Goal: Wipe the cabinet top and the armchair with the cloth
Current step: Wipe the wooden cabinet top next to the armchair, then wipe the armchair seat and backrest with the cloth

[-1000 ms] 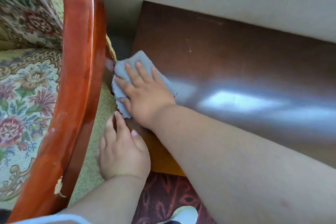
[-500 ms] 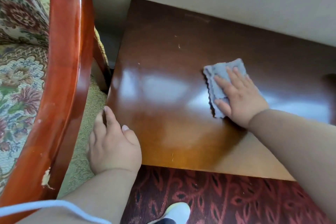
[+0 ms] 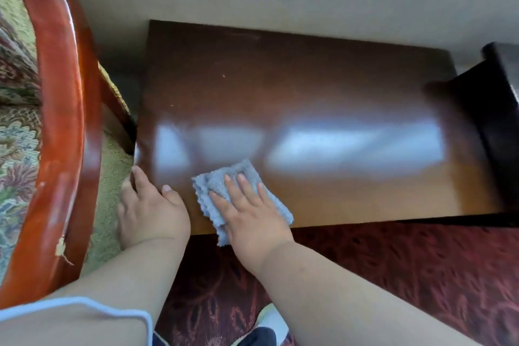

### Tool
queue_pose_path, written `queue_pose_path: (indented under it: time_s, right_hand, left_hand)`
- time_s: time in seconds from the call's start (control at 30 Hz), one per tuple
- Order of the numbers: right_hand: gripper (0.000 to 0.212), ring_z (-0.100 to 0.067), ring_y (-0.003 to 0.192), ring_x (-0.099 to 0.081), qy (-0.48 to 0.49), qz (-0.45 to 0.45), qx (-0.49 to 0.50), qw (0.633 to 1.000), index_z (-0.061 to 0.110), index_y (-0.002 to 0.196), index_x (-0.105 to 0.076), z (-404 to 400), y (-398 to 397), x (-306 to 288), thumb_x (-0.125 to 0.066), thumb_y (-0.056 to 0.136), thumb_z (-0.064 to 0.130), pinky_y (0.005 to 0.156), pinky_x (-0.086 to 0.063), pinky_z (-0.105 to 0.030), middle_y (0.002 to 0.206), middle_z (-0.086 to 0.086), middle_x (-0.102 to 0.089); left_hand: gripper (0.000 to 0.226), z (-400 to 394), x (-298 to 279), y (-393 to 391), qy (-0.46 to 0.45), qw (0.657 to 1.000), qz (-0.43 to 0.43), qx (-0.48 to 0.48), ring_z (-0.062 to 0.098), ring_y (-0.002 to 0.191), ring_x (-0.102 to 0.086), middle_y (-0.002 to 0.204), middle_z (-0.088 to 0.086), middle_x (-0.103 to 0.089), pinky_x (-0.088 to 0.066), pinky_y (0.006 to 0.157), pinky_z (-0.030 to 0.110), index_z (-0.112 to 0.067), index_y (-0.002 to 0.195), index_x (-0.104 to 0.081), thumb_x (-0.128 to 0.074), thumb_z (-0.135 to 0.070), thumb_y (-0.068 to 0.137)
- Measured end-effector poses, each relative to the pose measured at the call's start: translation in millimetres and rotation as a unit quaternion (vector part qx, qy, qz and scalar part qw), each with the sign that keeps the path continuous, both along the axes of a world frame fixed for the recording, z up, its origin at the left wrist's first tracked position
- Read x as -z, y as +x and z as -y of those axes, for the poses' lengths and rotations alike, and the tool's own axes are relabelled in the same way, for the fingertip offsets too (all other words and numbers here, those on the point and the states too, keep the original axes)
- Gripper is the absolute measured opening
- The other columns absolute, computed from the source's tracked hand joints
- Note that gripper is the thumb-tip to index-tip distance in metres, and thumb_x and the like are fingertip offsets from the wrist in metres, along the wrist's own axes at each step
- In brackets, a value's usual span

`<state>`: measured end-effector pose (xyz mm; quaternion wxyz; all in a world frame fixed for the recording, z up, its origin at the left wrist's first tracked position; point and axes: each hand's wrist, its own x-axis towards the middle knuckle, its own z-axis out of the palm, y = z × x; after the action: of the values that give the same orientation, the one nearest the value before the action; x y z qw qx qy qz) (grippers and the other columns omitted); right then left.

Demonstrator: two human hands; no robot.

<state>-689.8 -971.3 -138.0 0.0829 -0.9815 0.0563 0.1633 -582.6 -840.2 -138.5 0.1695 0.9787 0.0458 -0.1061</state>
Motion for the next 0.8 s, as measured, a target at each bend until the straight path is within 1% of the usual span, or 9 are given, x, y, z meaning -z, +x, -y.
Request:
queue_pose_path:
  time_s: [0.17, 0.27, 0.3, 0.33, 0.37, 0.4, 0.53, 0.63, 0.8]
  right_hand:
    - [0.088, -0.028, 0.148, 0.012, -0.019, -0.098, 0.049, 0.994, 0.025, 0.154, 0.000, 9, -45, -20, -0.053, 0.086, 0.009, 0.118, 0.009, -0.044, 0.164, -0.004, 0.009]
    - [0.057, -0.004, 0.136, -0.032, 0.163, -0.083, 0.220, 0.958, 0.046, 0.140, -0.043, 4, -59, -57, -0.041, 0.089, 0.021, 0.110, -0.016, -0.015, 0.146, 0.016, -0.046]
    - [0.049, 0.015, 0.119, -0.037, 0.289, -0.030, 0.328, 0.899, 0.055, 0.123, -0.056, 6, -59, -82, -0.032, 0.090, 0.028, 0.097, -0.018, -0.003, 0.122, 0.027, -0.062]
    - [0.044, 0.015, 0.116, -0.037, 0.280, 0.038, 0.409, 0.868, 0.051, 0.116, -0.062, -2, -58, -92, -0.029, 0.094, 0.033, 0.092, -0.019, -0.001, 0.110, 0.026, -0.066]
    - [0.035, 0.003, 0.121, -0.044, 0.399, 0.055, 0.529, 0.747, 0.040, 0.118, -0.063, -13, -52, -110, -0.034, 0.099, 0.034, 0.097, -0.027, -0.009, 0.112, 0.015, -0.068]
    - [0.028, -0.015, 0.121, -0.054, 0.503, 0.096, 0.638, 0.575, 0.028, 0.119, -0.062, -19, -39, -125, -0.039, 0.102, 0.030, 0.099, -0.037, -0.022, 0.114, 0.000, -0.069]
    - [0.028, -0.042, 0.109, -0.064, 0.698, 0.171, 0.615, 0.324, 0.002, 0.118, -0.059, -37, -24, -183, -0.044, 0.100, 0.017, 0.097, -0.048, -0.054, 0.118, -0.027, -0.066]
    - [0.045, -0.043, 0.118, -0.058, 0.794, 0.127, 0.547, 0.232, -0.002, 0.132, -0.054, -40, -22, -216, -0.037, 0.096, 0.019, 0.106, -0.038, -0.057, 0.128, -0.030, -0.059]
    - [0.075, -0.048, 0.129, -0.045, 0.879, 0.050, 0.423, 0.214, 0.000, 0.137, -0.050, -43, -26, -254, -0.047, 0.088, 0.056, 0.108, -0.033, -0.059, 0.140, -0.033, -0.047]
  left_hand:
    - [0.073, 4, -28, 5, 0.050, 0.980, -0.192, 0.020, 0.040, 0.145, -0.014, 0.163, 0.015, -0.003, -0.015, 0.117, 0.050, -0.027, 0.154, -0.005, -0.042, -0.046, 0.094]
    - [0.070, -2, -57, -12, 0.022, 0.954, -0.262, 0.145, 0.036, 0.147, -0.016, 0.164, 0.013, -0.007, -0.019, 0.117, 0.043, -0.026, 0.154, -0.015, -0.044, -0.048, 0.094]
    - [0.068, -4, -69, -19, -0.010, 0.942, -0.281, 0.185, 0.033, 0.146, -0.022, 0.163, 0.012, -0.015, -0.022, 0.116, 0.039, -0.024, 0.154, -0.018, -0.045, -0.045, 0.095]
    - [0.066, -5, -80, -26, -0.041, 0.928, -0.300, 0.218, 0.030, 0.144, -0.028, 0.160, 0.010, -0.024, -0.025, 0.113, 0.035, -0.022, 0.153, -0.022, -0.046, -0.042, 0.096]
    - [0.063, -5, -93, -31, -0.066, 0.914, -0.319, 0.240, 0.027, 0.141, -0.034, 0.157, 0.009, -0.033, -0.027, 0.111, 0.031, -0.021, 0.152, -0.025, -0.047, -0.040, 0.096]
    - [0.060, -4, -108, -35, -0.092, 0.904, -0.337, 0.248, 0.026, 0.138, -0.039, 0.153, 0.009, -0.040, -0.029, 0.110, 0.029, -0.019, 0.150, -0.029, -0.047, -0.039, 0.097]
    - [0.038, -3, -166, -42, -0.311, 0.843, -0.418, 0.133, 0.025, 0.103, -0.070, 0.113, 0.009, -0.074, -0.051, 0.097, 0.043, -0.015, 0.120, -0.063, -0.052, -0.042, 0.095]
    - [0.029, -14, -203, -36, -0.435, 0.792, -0.425, 0.062, 0.025, 0.089, -0.074, 0.096, 0.007, -0.078, -0.058, 0.081, 0.041, -0.015, 0.107, -0.068, -0.063, -0.038, 0.090]
    - [0.029, -52, -242, -32, -0.457, 0.819, -0.337, 0.079, 0.021, 0.090, -0.074, 0.099, 0.001, -0.077, -0.058, 0.080, 0.044, -0.025, 0.108, -0.062, -0.073, -0.030, 0.081]
